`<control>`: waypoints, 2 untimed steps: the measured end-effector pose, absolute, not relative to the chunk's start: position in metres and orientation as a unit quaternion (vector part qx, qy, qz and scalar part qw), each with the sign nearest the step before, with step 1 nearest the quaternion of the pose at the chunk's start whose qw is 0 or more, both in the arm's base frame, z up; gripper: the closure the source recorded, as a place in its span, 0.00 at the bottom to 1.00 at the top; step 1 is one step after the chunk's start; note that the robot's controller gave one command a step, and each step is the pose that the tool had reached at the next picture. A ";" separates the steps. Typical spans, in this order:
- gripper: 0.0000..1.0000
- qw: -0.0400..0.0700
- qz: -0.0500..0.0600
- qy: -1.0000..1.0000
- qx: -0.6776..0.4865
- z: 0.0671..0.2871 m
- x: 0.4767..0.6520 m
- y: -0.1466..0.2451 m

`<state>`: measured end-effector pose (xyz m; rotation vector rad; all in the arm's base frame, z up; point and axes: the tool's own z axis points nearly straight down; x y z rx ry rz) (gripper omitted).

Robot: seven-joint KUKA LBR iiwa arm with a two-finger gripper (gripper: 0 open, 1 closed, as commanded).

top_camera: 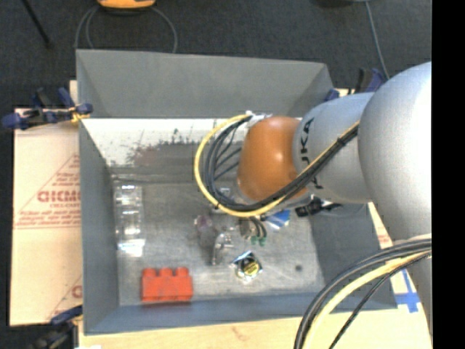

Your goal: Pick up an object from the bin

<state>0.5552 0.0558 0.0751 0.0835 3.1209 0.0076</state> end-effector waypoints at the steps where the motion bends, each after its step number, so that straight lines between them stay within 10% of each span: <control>1: 1.00 0.008 0.002 1.000 0.028 0.076 0.555 0.056; 2: 1.00 0.005 0.001 1.000 0.029 0.149 0.558 0.055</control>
Offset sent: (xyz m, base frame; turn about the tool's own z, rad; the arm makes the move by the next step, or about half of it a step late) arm 0.0000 0.0000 0.0000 0.0000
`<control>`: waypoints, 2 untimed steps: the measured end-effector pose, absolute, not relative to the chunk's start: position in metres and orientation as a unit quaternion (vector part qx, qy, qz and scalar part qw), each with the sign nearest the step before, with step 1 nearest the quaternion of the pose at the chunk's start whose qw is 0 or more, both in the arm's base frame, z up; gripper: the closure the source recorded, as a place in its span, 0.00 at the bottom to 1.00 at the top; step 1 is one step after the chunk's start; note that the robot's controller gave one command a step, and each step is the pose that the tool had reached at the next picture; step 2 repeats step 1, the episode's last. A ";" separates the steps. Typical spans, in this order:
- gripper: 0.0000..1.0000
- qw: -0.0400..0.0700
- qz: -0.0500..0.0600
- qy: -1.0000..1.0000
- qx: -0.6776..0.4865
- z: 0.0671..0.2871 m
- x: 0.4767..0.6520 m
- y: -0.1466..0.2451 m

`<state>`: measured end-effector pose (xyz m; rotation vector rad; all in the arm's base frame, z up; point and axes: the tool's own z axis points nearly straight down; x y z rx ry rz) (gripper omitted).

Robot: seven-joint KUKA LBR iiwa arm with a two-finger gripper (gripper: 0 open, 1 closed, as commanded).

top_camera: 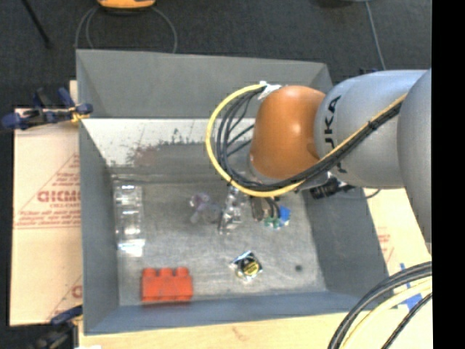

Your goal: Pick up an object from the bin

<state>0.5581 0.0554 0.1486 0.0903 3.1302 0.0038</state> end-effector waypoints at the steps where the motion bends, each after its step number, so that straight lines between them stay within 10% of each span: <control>1: 1.00 0.003 0.001 1.000 0.030 0.164 0.560 0.055; 2: 1.00 0.003 0.001 1.000 0.030 0.164 0.560 0.055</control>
Offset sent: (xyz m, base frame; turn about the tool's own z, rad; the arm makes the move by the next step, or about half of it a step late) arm 0.0002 -0.0001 0.0140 0.0000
